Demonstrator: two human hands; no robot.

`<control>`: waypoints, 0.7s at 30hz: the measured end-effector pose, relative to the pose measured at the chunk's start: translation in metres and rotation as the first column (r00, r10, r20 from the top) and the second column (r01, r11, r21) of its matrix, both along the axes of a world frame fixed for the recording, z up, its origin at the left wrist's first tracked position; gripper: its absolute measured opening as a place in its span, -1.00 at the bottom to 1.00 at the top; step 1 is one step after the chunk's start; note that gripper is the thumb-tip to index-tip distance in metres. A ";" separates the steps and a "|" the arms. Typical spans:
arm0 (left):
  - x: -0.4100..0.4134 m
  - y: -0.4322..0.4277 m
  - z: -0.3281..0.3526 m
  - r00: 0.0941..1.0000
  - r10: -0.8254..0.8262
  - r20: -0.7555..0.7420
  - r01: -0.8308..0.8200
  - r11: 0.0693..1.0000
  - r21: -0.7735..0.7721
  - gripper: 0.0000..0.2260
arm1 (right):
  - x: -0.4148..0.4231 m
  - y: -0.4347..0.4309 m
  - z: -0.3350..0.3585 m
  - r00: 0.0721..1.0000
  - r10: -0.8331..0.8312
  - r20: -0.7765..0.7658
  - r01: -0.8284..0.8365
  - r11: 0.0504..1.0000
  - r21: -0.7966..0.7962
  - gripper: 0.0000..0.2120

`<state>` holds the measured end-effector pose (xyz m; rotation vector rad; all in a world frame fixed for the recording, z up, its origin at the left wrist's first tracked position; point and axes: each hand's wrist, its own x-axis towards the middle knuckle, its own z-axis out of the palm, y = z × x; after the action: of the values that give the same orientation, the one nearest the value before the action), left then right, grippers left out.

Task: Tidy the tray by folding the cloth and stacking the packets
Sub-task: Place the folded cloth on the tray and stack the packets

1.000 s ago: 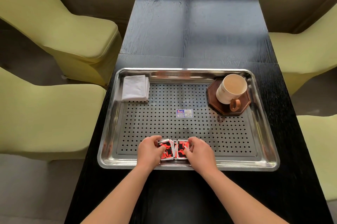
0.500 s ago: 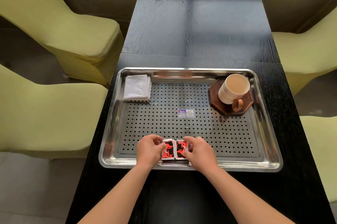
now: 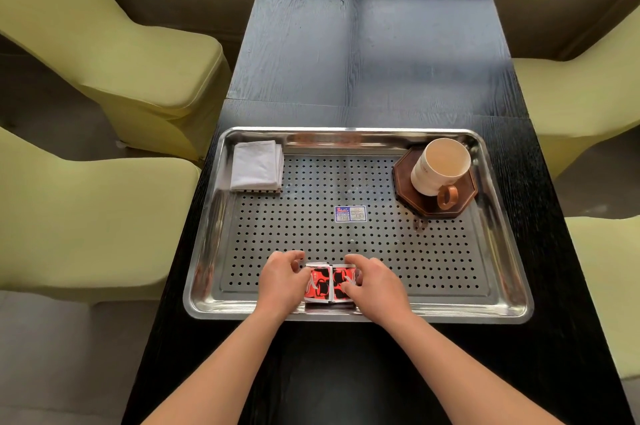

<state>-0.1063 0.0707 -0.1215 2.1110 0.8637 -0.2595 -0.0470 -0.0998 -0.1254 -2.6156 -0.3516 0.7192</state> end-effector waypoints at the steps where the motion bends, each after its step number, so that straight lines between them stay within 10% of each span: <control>1: 0.002 0.000 0.000 0.999 -0.040 -0.030 0.040 0.999 -0.001 -0.68 | 0.000 0.000 0.000 1.000 0.000 -0.002 0.000 1.000 0.000 -0.52; 12: 0.003 -0.010 0.002 0.984 -0.150 -0.096 0.152 0.988 0.011 -0.60 | 0.000 0.001 0.002 0.999 0.023 -0.030 -0.024 1.000 -0.019 -0.56; 21: 0.000 -0.003 0.010 0.994 0.077 -0.071 -0.088 0.984 -0.152 -0.52 | 0.000 -0.006 0.006 1.000 -0.019 0.006 0.019 1.000 0.006 -0.58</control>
<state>-0.1065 0.0674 -0.1112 1.9270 0.9362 -0.3419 -0.0473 -0.1057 -0.1194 -2.6126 -0.3296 0.7029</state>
